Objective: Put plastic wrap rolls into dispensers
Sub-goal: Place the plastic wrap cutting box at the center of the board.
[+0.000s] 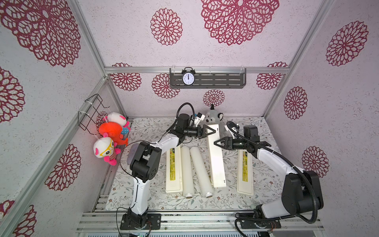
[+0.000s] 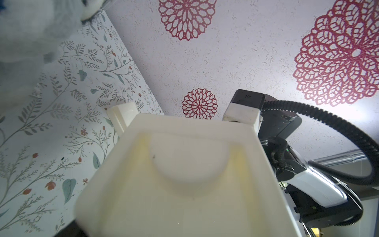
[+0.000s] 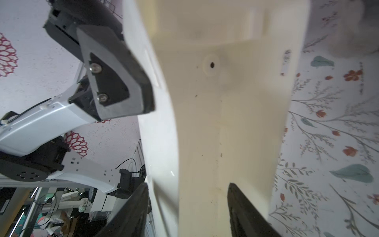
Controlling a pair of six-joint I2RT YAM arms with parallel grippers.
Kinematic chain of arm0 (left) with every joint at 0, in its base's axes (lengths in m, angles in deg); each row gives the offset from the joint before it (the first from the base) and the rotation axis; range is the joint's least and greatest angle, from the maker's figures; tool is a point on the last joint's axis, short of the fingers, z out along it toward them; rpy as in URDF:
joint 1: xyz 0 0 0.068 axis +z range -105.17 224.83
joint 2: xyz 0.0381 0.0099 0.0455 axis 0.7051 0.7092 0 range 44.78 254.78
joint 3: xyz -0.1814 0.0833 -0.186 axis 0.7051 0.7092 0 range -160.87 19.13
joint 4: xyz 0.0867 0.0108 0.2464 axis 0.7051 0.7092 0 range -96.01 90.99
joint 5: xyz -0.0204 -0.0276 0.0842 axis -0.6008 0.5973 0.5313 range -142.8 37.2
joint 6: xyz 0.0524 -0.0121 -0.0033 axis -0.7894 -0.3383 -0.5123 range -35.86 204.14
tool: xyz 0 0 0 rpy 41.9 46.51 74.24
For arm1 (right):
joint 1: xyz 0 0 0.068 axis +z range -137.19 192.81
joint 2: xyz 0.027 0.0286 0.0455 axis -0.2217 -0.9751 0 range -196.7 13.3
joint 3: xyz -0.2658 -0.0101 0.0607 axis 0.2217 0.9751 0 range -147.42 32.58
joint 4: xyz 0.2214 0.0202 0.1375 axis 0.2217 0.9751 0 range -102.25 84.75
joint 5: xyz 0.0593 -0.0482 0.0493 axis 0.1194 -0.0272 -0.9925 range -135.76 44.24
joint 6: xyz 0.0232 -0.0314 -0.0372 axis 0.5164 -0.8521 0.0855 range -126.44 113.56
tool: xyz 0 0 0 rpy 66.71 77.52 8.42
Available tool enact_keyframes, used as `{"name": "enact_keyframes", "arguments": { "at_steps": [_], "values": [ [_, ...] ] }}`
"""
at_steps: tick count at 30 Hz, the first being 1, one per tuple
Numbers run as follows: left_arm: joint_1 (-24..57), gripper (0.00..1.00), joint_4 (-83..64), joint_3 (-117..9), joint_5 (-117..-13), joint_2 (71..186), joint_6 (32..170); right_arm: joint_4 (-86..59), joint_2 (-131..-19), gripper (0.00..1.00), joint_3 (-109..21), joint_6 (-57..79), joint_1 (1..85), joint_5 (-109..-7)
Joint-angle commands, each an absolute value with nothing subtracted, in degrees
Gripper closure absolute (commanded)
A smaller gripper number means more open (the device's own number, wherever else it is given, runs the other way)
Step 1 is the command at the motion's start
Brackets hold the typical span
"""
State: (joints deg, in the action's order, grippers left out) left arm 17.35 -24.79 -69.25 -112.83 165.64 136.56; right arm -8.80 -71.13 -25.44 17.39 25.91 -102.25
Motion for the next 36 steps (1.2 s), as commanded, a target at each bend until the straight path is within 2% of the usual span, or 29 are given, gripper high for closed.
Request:
{"name": "enact_keyframes", "arguments": {
  "at_steps": [1, 9, 14, 20, 23, 28, 31, 34, 36],
  "values": [
    [17.10, 0.21, -33.35, -70.44, -116.42, 166.95, 141.90, -19.06, -71.26, 0.42, -23.77, 23.25, 26.77, -108.23],
    [17.06, 0.19, -31.91, -71.82, -116.87, 167.40, 142.04, -30.26, -73.08, 0.59, -21.55, 32.24, 27.66, -111.39],
    [16.93, 0.02, -30.54, -71.59, -116.69, 167.20, 141.38, -33.71, -73.95, 0.71, -21.12, 35.41, 27.73, -112.37],
    [17.22, 0.02, -30.37, -71.17, -116.60, 166.73, 140.92, -34.76, -74.60, 0.86, -20.70, 36.60, 27.66, -112.60],
    [18.05, 0.02, -30.76, -70.95, -115.92, 166.58, 141.50, -34.33, -74.92, 1.00, -20.37, 36.52, 27.51, -112.30],
    [20.46, 0.02, -39.60, -69.79, -115.09, 166.90, 148.52, -33.37, -75.08, 1.00, -19.47, 36.08, 27.12, -111.62],
    [21.50, 0.02, -40.04, -70.38, -114.30, 166.82, 149.08, -28.82, -75.04, 1.00, -19.43, 33.45, 26.50, -110.09],
    [22.55, 0.02, -37.22, -71.21, -113.08, 166.11, 147.32, -25.17, -75.27, 1.00, -18.75, 31.96, 24.71, -108.38],
    [23.20, 0.02, -28.63, -72.66, -111.63, 165.39, 142.06, -22.74, -75.54, 1.00, -18.55, 30.88, 23.70, -107.02]
  ]
}}
